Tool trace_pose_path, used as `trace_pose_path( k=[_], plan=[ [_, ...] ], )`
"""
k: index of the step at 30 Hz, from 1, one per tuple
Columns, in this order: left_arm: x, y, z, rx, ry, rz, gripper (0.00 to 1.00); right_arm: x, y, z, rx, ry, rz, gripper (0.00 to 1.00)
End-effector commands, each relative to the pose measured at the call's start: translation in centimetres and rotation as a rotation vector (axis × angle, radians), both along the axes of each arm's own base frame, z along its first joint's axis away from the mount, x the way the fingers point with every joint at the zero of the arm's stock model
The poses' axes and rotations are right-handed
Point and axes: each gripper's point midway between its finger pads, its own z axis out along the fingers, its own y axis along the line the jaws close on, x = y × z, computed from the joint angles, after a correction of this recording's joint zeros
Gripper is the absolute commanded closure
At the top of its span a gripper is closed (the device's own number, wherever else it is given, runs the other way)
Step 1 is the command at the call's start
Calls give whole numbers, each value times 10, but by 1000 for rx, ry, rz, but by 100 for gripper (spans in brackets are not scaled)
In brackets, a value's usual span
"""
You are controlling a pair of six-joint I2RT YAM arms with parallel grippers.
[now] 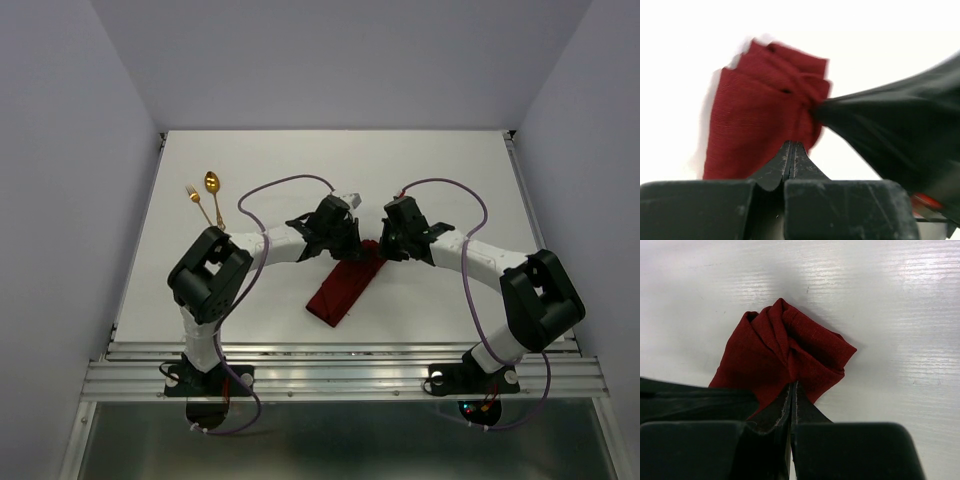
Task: Fold the napkin into a case and place the utensils inside
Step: Stuff the top corner of the smaller-rectangle-folded napkin into the folded napkin.
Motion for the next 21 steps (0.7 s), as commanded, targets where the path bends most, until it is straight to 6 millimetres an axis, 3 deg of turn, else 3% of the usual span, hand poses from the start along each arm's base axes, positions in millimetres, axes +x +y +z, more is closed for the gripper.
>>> trace_pose_path(
  k=[1, 7, 21],
  plan=[
    [-6, -2, -20, 18, 21, -39, 100, 14, 14, 21, 45, -64, 16, 99],
    [-7, -7, -39, 23, 53, -53, 100, 16, 18, 24, 56, -65, 26, 99],
    [-15, -22, -55, -3, 91, -80, 100, 24, 28, 13, 62, -38, 47, 99]
  ],
)
